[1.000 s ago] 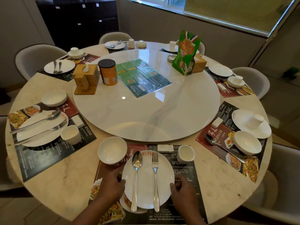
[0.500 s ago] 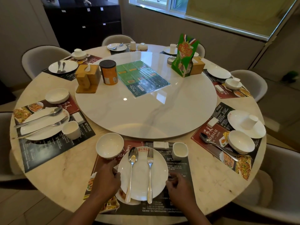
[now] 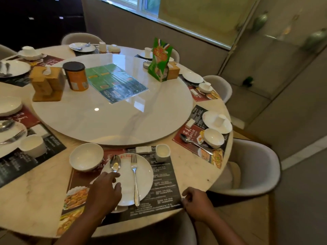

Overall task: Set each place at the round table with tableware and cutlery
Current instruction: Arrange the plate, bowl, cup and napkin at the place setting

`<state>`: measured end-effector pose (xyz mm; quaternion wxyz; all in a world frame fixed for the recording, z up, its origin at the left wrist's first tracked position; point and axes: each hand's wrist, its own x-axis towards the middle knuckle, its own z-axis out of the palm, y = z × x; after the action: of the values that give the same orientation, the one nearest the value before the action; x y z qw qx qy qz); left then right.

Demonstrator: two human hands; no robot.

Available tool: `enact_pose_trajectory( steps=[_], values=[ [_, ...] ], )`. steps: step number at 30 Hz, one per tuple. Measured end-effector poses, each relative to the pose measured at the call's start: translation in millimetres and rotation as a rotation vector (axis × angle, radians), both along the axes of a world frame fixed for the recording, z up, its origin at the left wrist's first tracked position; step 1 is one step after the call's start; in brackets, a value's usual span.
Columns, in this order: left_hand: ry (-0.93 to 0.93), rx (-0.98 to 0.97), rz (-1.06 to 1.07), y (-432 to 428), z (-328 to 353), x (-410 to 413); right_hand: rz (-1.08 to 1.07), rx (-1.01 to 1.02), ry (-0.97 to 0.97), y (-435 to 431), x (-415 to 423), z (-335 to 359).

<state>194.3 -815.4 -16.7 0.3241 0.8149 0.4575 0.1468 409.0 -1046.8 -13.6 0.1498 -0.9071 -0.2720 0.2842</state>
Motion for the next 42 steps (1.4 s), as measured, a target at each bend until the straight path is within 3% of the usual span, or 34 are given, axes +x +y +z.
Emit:
enact_pose_trajectory(
  steps=[10,19,33,38,42],
  values=[
    [-0.002,-0.006,-0.254,-24,37,54,0.140,-0.104,-0.104,-26,56,47],
    [0.055,-0.195,-0.376,-75,28,166,0.257,-0.057,-0.177,-23,187,56],
    [0.156,-0.212,0.100,-169,6,348,0.452,0.197,-0.112,-25,379,28],
    [0.170,-0.136,0.185,-162,2,372,0.507,0.288,-0.208,9,408,20],
    [0.077,-0.071,0.250,-140,-8,392,0.610,0.306,-0.350,78,426,22]
  ],
)
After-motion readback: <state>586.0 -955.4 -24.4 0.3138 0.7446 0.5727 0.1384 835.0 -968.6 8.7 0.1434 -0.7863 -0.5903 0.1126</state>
